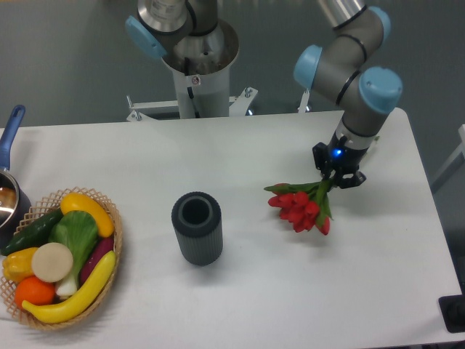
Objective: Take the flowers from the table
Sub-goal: 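Lift the gripped tulip bunch up off the table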
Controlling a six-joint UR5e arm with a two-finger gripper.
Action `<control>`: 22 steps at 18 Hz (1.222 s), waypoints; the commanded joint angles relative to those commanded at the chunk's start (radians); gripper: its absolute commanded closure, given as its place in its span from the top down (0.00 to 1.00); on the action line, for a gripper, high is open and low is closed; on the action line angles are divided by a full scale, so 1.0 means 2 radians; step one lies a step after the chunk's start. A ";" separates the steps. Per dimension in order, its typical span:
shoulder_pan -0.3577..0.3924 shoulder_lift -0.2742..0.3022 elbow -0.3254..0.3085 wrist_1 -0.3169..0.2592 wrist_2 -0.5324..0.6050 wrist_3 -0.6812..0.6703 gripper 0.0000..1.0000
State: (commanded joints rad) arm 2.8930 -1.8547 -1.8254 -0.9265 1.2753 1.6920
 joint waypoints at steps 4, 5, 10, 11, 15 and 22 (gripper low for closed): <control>0.017 0.035 0.004 0.000 -0.129 -0.035 0.22; 0.017 0.038 0.010 0.000 -0.156 -0.056 0.22; 0.012 0.049 0.025 0.003 -0.276 -0.130 0.22; 0.012 0.051 0.025 0.004 -0.311 -0.145 0.22; 0.016 0.070 0.027 0.004 -0.376 -0.190 0.22; 0.011 0.101 0.026 0.003 -0.384 -0.226 0.22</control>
State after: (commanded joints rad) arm 2.9145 -1.6522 -1.7732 -0.9204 0.5063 1.2395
